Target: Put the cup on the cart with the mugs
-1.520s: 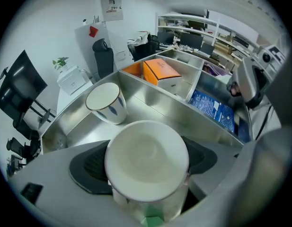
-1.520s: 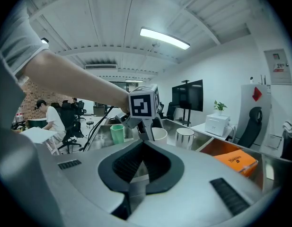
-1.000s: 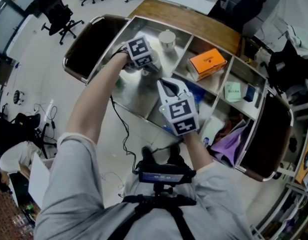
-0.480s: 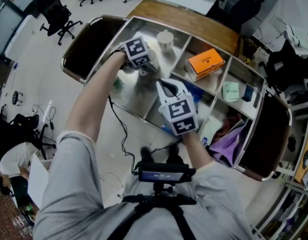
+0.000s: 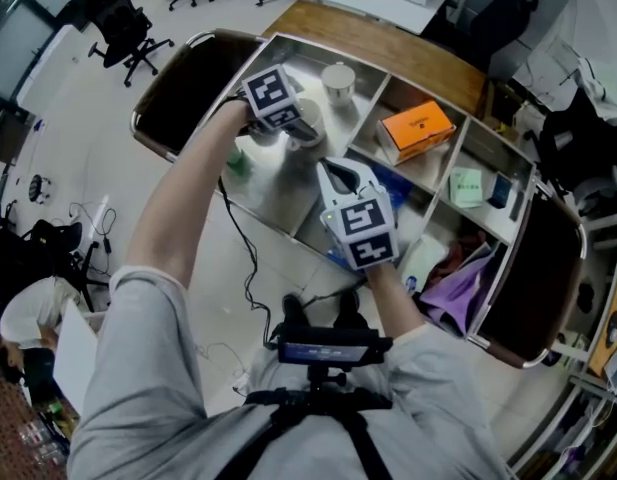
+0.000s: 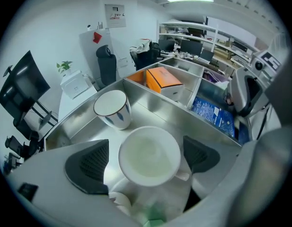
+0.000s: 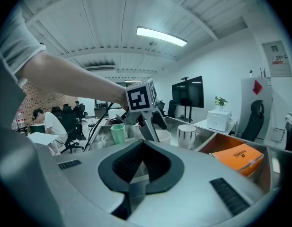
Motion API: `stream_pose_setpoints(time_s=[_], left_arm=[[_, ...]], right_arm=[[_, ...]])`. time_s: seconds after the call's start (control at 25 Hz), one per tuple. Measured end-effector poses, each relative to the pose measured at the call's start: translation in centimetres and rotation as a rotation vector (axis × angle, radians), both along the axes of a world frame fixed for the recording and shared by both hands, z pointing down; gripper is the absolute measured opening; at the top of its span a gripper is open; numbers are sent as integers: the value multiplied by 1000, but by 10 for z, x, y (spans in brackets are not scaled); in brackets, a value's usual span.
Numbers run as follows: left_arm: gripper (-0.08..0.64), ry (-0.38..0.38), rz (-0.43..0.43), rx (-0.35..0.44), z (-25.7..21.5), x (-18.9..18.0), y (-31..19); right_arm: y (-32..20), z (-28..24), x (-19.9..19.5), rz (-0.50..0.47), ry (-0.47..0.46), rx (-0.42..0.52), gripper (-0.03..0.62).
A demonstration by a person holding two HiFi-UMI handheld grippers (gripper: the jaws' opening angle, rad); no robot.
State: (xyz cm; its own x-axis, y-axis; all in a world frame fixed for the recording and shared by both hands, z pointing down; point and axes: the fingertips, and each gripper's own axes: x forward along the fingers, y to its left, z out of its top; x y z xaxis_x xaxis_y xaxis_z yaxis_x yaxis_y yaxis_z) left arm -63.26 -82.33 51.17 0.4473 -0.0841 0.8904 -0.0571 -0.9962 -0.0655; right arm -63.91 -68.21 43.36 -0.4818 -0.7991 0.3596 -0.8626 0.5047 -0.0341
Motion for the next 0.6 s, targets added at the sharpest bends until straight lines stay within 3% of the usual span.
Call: stream_pose_setpoints(time_s=[0.16, 0.4, 0.6], left_arm=[[494, 25, -34, 44, -20, -10, 6], [483, 137, -119, 130, -59, -31, 26], [315, 287, -223, 256, -97, -56, 54]], right_arm=[[4, -5, -6, -23, -14, 10, 2], [14, -21, -12, -66, -66, 38, 2], [22, -32, -16, -48, -94, 67, 2]])
